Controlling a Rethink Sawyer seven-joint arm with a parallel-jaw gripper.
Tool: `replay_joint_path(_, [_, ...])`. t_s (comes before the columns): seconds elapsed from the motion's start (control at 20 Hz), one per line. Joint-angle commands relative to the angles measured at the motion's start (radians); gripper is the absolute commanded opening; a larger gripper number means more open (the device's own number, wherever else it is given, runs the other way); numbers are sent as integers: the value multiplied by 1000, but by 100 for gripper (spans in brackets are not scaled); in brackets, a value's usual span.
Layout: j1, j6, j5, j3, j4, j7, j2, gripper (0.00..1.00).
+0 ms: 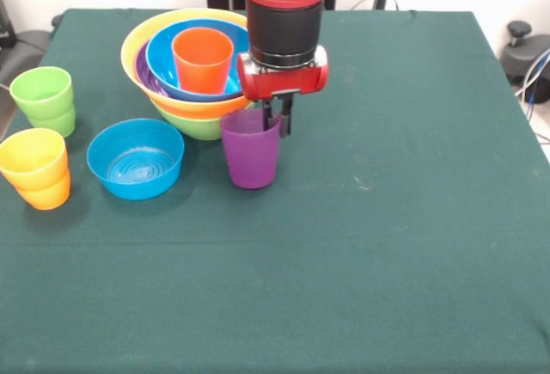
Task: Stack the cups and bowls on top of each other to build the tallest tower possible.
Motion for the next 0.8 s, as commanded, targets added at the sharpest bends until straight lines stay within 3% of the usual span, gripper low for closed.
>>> replay_joint_path(0.05, [14, 12, 0, -22, 59, 39, 21, 0])
replay_joint_path(0.3, [-4, -48, 4, 12, 58, 33, 25, 0])
replay_joint_path(0.8, [7, -31, 19, 7, 82, 48, -18, 0])
